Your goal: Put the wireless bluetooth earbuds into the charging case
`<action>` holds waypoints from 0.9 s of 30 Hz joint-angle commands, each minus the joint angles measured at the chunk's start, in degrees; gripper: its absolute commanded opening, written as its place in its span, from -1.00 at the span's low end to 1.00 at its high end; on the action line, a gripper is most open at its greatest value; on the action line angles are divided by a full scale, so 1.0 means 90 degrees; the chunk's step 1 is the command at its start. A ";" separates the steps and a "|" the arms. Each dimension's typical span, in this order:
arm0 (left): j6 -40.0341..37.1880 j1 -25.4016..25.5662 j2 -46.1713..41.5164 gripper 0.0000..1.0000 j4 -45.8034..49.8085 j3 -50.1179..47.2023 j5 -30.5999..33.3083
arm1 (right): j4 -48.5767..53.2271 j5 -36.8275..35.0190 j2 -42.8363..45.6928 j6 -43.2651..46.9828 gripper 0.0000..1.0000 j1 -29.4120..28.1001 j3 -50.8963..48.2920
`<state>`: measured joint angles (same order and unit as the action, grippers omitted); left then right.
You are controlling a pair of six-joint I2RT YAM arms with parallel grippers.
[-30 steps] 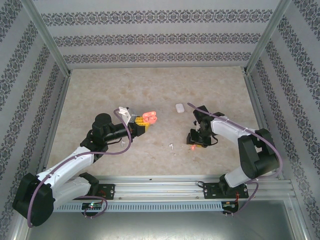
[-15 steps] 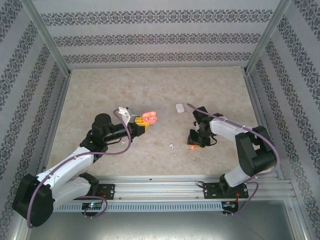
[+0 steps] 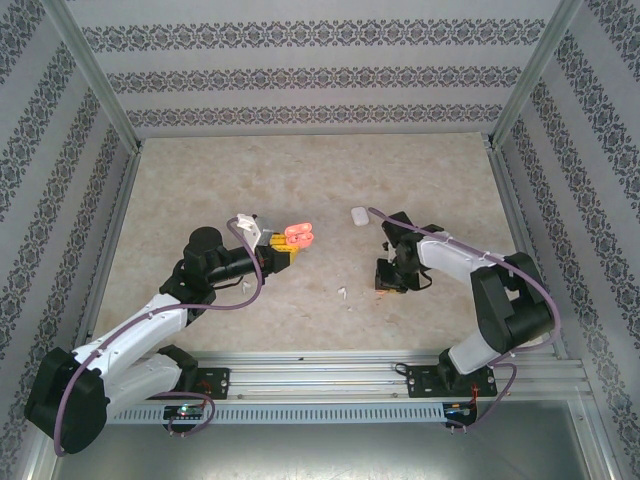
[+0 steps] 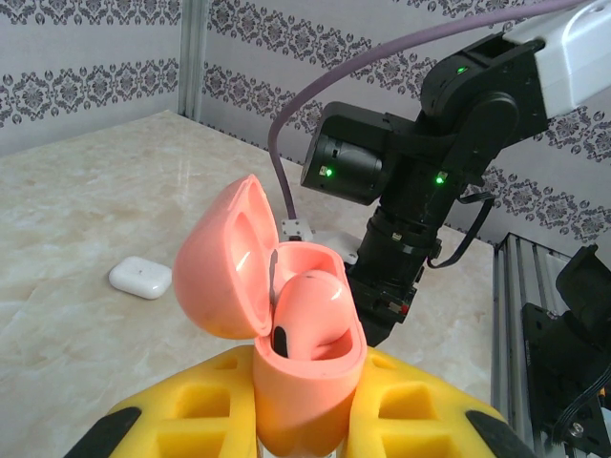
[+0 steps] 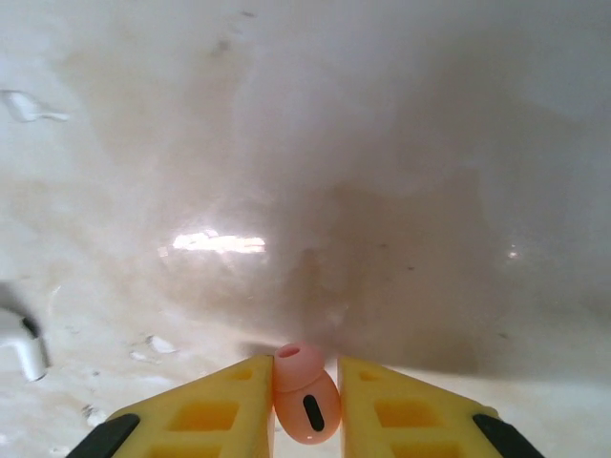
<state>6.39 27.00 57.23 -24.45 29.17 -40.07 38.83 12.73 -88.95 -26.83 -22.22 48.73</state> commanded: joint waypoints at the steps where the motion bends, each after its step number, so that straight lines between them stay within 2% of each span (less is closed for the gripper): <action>1: -0.0095 0.0015 -0.0031 -1.00 -0.0097 0.0098 -0.0039 | 0.0416 -0.0402 0.0279 0.0397 -0.59 -0.0201 0.0414; 7: -0.0056 0.0008 -0.0045 -1.00 -0.0101 0.0088 -0.0097 | 0.0824 -0.1113 0.0812 0.1054 -0.67 -0.0708 0.1020; 15: 0.0067 0.0011 0.0136 -1.00 -0.0184 0.0188 -0.0350 | 0.1018 -0.2050 0.1932 0.2462 -0.77 -0.1610 0.2095; 27: 0.0290 0.0010 0.0550 -1.00 -0.0119 0.0558 -0.0983 | 0.0697 -0.2331 0.2416 0.4531 -0.74 -0.2898 0.3137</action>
<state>7.75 27.00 61.98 -24.47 31.94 -45.19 45.91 -6.26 -68.01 6.24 -45.82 75.00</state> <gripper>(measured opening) 0.188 0.132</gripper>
